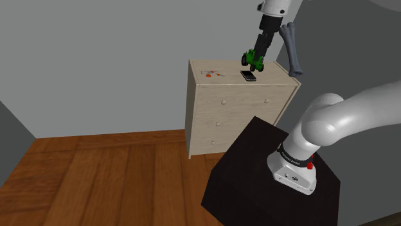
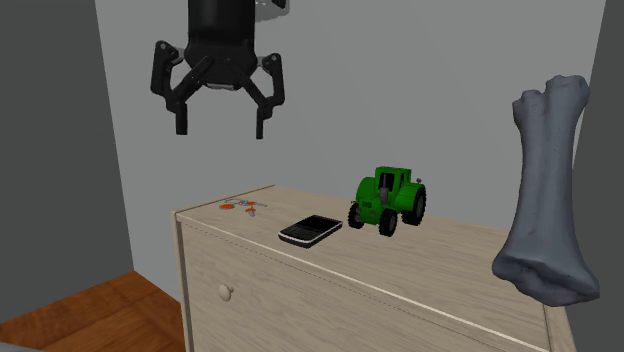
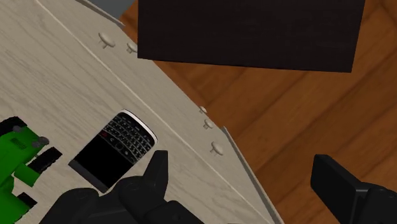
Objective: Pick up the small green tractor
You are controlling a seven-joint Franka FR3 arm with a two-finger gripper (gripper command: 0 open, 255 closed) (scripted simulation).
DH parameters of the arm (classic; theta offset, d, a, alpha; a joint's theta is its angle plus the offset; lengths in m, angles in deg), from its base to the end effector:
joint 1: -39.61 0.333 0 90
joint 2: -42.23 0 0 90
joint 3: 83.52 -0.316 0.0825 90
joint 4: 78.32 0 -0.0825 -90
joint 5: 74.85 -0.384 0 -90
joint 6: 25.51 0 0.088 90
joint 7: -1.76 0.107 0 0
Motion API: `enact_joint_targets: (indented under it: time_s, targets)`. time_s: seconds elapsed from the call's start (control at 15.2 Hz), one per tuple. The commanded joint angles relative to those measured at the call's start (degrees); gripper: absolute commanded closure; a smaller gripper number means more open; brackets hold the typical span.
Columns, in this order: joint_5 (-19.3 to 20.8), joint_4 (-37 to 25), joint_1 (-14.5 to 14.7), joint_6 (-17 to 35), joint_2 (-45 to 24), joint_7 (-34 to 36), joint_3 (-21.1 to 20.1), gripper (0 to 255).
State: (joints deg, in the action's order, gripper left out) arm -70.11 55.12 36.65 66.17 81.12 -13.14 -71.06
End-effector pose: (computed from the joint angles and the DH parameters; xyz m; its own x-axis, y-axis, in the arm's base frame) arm 0.3232 -0.1143 0.5643 0.9978 0.0487 -0.0451 0.0456 -0.9967 -0.0673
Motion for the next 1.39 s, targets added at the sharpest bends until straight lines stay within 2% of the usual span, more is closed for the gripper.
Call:
enact_joint_targets:
  time_s: [0.0, 0.59, 1.06, 1.32]
  targets:
    - [1.72, -1.03, -0.65, 1.40, -2.33, -2.85, 2.36, 0]
    - [6.29, -8.50, -2.61, 6.46, -13.66, -14.98, 12.28, 0]
    - [5.34, -17.62, -3.42, 10.00, -25.42, -25.22, 19.82, 0]
    - [5.38, -14.82, -3.56, 13.08, -25.73, -25.14, 20.11, 0]
